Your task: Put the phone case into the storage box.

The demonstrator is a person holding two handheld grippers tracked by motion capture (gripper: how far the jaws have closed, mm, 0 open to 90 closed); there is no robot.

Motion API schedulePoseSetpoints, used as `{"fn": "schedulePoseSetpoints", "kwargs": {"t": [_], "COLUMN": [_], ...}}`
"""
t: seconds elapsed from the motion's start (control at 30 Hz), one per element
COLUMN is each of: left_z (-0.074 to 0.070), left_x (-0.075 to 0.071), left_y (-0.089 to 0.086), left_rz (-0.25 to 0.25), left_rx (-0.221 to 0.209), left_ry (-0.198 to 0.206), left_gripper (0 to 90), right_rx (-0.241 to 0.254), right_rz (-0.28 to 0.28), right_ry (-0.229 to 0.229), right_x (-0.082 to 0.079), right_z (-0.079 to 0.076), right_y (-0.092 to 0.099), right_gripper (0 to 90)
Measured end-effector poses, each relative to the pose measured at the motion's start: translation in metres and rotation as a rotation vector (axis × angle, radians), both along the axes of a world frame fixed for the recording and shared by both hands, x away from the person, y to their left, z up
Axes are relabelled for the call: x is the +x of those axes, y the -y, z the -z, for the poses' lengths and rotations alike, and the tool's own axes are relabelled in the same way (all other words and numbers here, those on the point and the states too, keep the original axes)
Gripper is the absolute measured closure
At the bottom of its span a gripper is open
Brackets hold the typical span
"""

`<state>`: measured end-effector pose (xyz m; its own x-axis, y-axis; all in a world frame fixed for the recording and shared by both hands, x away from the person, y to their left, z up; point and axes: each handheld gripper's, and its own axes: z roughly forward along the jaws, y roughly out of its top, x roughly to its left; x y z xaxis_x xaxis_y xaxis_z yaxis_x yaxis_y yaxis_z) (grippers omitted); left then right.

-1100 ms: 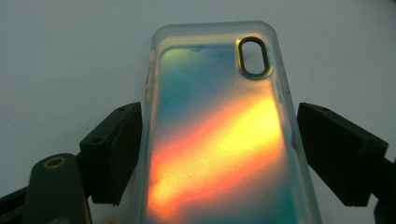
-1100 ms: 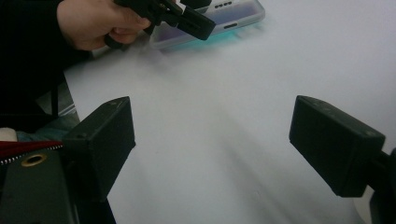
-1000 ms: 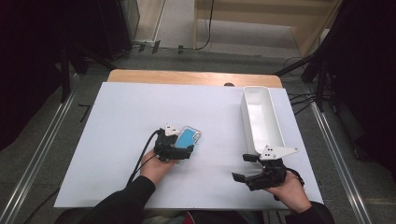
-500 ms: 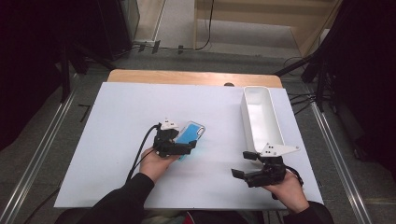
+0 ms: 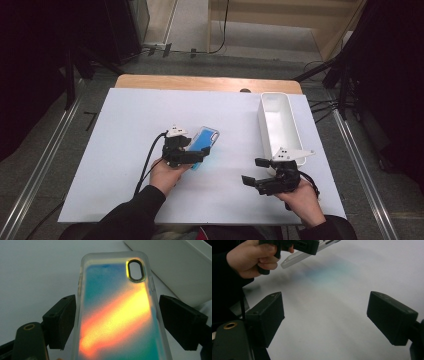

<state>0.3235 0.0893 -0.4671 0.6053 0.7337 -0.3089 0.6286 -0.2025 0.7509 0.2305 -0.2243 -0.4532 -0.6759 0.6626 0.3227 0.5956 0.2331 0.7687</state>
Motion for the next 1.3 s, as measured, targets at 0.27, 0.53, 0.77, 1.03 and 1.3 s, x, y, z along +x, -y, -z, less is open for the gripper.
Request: {"fn": "schedulePoseSetpoints", "kwargs": {"t": [0.27, 0.53, 0.77, 1.03, 1.3], "left_z": [-0.003, -0.004, -0.001, 0.000, 0.005], "left_x": [-0.001, 0.000, -0.005, -0.009, -0.011], "left_y": [-0.003, -0.006, -0.008, -0.006, -0.006], "left_rz": [-0.042, -0.084, -0.114, -0.120, -0.148], "left_rx": [-0.039, -0.091, -0.112, -0.117, -0.137], "left_ry": [0.014, 0.008, 0.008, 0.028, 0.047], "left_gripper": [16.6, 16.5, 16.5, 16.5, 16.6], "right_rx": [0.005, 0.002, 0.009, 0.043, 0.055], "right_rz": [0.036, 0.046, 0.067, 0.106, 0.114], "right_ry": [-0.002, -0.030, -0.045, -0.081, -0.086], "right_x": [0.010, 0.021, 0.029, 0.040, 0.048], "right_z": [-0.008, -0.015, -0.020, -0.026, -0.029], "right_y": [-0.007, -0.016, -0.026, -0.035, -0.040], "right_gripper": [13.1, 13.1, 13.1, 13.1, 15.3]}}
